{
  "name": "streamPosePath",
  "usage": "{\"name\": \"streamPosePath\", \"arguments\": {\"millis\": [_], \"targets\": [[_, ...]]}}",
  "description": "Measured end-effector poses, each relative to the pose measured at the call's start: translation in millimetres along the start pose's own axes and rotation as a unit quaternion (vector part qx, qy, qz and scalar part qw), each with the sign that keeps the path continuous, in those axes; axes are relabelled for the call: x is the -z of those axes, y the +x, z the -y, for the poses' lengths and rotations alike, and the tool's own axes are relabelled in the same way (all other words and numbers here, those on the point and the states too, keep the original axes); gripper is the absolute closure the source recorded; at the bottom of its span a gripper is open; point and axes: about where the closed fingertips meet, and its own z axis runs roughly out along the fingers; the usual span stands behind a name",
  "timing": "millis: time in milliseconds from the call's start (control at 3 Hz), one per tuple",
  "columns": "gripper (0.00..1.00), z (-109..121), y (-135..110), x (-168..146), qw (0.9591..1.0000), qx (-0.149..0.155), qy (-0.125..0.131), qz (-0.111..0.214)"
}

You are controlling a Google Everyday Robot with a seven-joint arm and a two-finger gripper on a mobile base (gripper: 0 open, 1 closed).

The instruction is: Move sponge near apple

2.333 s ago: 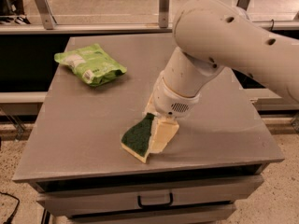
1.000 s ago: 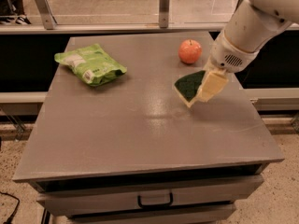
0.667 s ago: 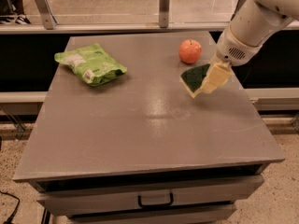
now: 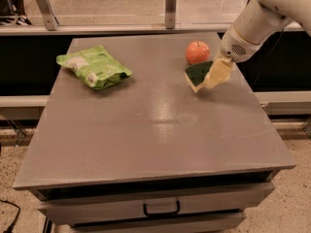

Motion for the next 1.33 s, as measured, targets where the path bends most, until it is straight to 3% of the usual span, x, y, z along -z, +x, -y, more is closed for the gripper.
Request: {"name": "streamPosePath", "arguments": {"millis": [333,667,1333], "targets": [[0.76,15,-1,-13,1.0,-0.007,0.002,0.002],[0.45,24,2,-19,0.9999,-0.012,0.009,-0.003],[0.0,31,10,-25,0.9997,-0.019,0.012,-0.008]]}}
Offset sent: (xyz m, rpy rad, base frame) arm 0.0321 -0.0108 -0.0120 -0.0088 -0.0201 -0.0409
